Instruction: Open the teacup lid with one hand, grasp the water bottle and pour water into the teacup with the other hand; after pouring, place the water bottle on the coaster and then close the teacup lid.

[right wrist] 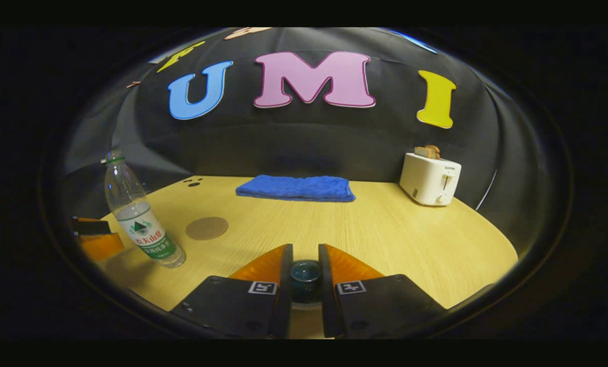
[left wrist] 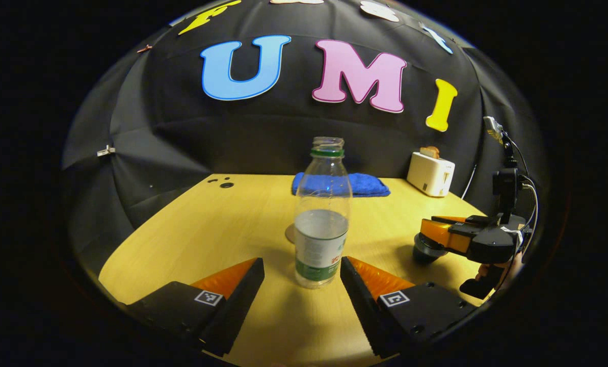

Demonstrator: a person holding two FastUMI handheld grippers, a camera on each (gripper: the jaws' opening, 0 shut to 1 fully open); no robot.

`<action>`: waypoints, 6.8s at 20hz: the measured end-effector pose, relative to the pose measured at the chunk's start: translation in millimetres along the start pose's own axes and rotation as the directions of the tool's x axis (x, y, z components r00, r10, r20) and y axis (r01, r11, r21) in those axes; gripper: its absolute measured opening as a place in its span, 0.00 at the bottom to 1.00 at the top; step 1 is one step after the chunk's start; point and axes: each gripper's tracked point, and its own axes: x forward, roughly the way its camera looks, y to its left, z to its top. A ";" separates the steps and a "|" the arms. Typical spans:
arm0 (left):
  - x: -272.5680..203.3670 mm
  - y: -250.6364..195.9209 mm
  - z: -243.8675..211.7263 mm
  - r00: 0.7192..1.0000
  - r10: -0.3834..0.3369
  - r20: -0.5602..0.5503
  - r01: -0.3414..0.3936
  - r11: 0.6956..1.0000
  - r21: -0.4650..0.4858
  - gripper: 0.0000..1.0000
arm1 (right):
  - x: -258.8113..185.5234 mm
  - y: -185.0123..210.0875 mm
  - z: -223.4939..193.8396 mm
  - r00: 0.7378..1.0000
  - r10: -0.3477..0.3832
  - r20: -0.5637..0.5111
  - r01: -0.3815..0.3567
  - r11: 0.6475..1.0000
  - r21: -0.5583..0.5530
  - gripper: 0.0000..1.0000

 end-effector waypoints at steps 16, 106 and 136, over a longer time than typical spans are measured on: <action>88.1 -17.2 28.0 0.993 -0.075 0.091 0.070 0.996 0.058 0.95 | -28.1 -30.8 2.9 0.998 -0.054 -0.017 0.054 0.998 0.044 0.28; 187.4 -163.0 34.6 0.959 -0.276 -0.073 -0.164 -0.743 0.649 0.78 | -97.4 -115.8 -50.1 0.997 -0.001 -0.083 0.012 0.992 0.129 0.28; 188.3 -163.4 30.7 0.978 -0.203 -0.057 -0.142 -0.836 0.529 0.78 | -106.1 -126.7 -53.1 0.993 -0.066 -0.097 0.082 0.981 0.177 0.28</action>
